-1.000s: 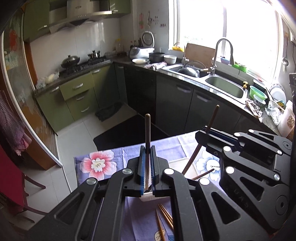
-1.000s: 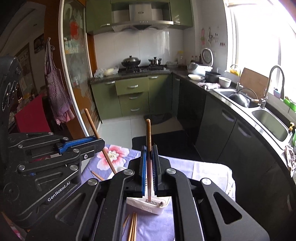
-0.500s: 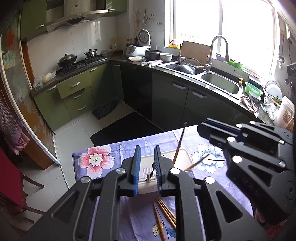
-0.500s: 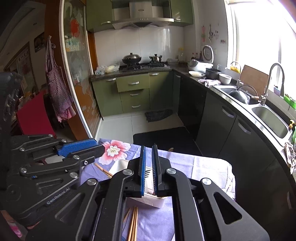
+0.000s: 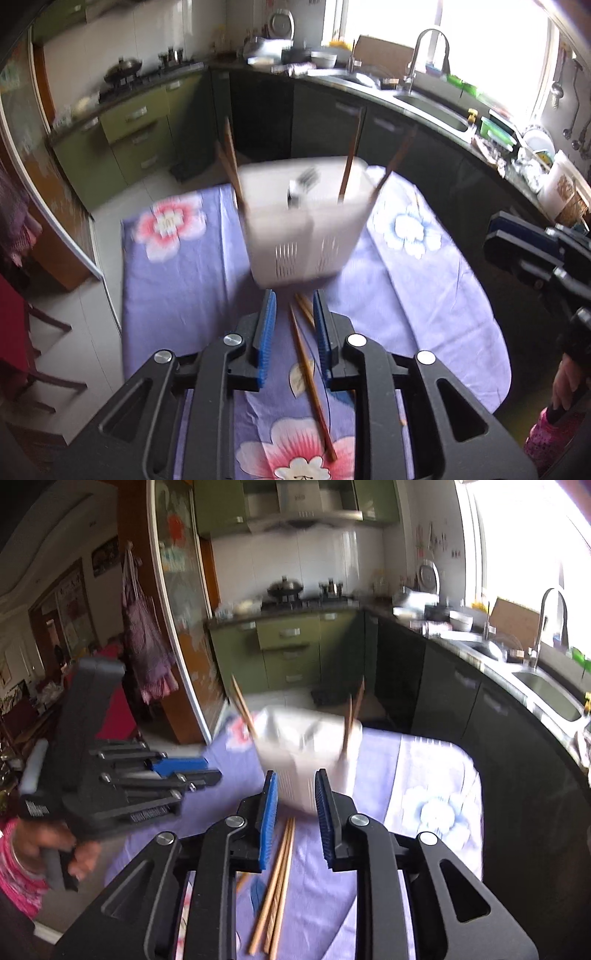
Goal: Organize utensils
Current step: 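Open both grippers and move back down to the loose chopsticks, then grasp one wooden chopstick with the left gripper while the right gripper grasps another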
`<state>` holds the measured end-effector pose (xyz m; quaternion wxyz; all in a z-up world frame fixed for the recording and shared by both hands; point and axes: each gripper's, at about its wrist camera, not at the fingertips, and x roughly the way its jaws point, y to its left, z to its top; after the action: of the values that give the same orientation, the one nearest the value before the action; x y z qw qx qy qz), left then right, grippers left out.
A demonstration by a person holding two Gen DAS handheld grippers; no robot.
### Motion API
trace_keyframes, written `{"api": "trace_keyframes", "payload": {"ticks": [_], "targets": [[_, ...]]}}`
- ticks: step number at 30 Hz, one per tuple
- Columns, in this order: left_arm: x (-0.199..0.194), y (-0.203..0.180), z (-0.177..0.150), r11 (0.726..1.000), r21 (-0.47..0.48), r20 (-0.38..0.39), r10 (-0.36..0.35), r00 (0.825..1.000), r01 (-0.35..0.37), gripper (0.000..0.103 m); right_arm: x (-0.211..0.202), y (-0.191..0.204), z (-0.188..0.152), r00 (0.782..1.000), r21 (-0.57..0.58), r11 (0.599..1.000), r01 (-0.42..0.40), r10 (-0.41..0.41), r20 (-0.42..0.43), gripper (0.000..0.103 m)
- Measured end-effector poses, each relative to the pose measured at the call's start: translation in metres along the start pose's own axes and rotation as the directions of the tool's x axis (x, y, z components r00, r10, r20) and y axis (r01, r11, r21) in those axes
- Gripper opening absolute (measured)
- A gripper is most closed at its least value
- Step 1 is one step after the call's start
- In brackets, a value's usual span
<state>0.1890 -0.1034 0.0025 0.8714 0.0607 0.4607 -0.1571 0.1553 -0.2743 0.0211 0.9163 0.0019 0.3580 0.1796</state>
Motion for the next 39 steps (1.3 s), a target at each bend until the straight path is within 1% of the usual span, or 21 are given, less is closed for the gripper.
{"api": "trace_keyframes", "payload": {"ticks": [2,6,10,13,15,19,27,30,31,33,35,39], "targets": [[0.024,0.006,-0.014,1.000,-0.030,-0.055,-0.011,0.998,0.010,0.020,0.030,-0.013,-0.023,0.997,0.028,1.000,0.011,-0.009,-0.083,0.021],[0.070,0.011,-0.031,0.997,-0.071,-0.138,-0.009,0.990,-0.001,0.020,0.075,-0.029,-0.050,0.982,0.055,0.998,0.023,-0.012,-0.187,0.021],[0.102,0.011,-0.035,0.995,-0.099,-0.202,-0.027,0.979,0.007,0.020,0.108,-0.038,-0.064,0.969,0.065,0.998,0.027,-0.010,-0.249,0.021],[0.118,0.006,-0.034,0.995,-0.097,-0.229,-0.025,0.973,0.002,0.020,0.127,-0.041,-0.069,0.959,0.069,0.997,0.030,-0.009,-0.283,0.021],[0.125,0.004,-0.035,0.995,-0.095,-0.242,-0.026,0.970,0.003,0.020,0.137,-0.044,-0.072,0.954,0.072,0.997,0.033,-0.010,-0.298,0.021],[0.133,-0.001,-0.035,0.997,-0.075,-0.265,-0.004,0.964,-0.016,0.020,0.149,-0.046,-0.070,0.950,0.078,0.996,0.036,-0.010,-0.312,0.021],[0.146,-0.001,-0.037,0.997,-0.070,-0.302,0.013,0.953,-0.036,0.020,0.155,-0.048,-0.066,0.949,0.078,0.996,0.032,-0.006,-0.314,0.021],[0.146,-0.001,-0.038,0.997,-0.059,-0.297,0.021,0.955,-0.040,0.020,0.154,-0.046,-0.065,0.948,0.074,0.997,0.033,-0.007,-0.318,0.021],[0.146,-0.001,-0.038,0.998,-0.054,-0.297,0.026,0.954,-0.044,0.019,0.155,-0.045,-0.065,0.947,0.071,0.997,0.031,-0.007,-0.320,0.021],[0.147,-0.002,-0.041,0.997,-0.043,-0.296,0.041,0.954,-0.057,0.008,0.158,-0.042,-0.064,0.945,0.069,0.997,0.018,0.006,-0.327,0.021],[0.146,-0.001,-0.042,0.998,-0.044,-0.299,0.039,0.953,-0.054,0.007,0.164,-0.036,-0.063,0.942,0.072,0.997,-0.002,0.026,-0.336,0.021],[0.141,0.013,-0.045,0.996,-0.055,-0.307,0.055,0.950,-0.076,0.006,0.173,-0.022,-0.059,0.934,0.054,0.998,-0.036,0.053,-0.354,0.021]]}}
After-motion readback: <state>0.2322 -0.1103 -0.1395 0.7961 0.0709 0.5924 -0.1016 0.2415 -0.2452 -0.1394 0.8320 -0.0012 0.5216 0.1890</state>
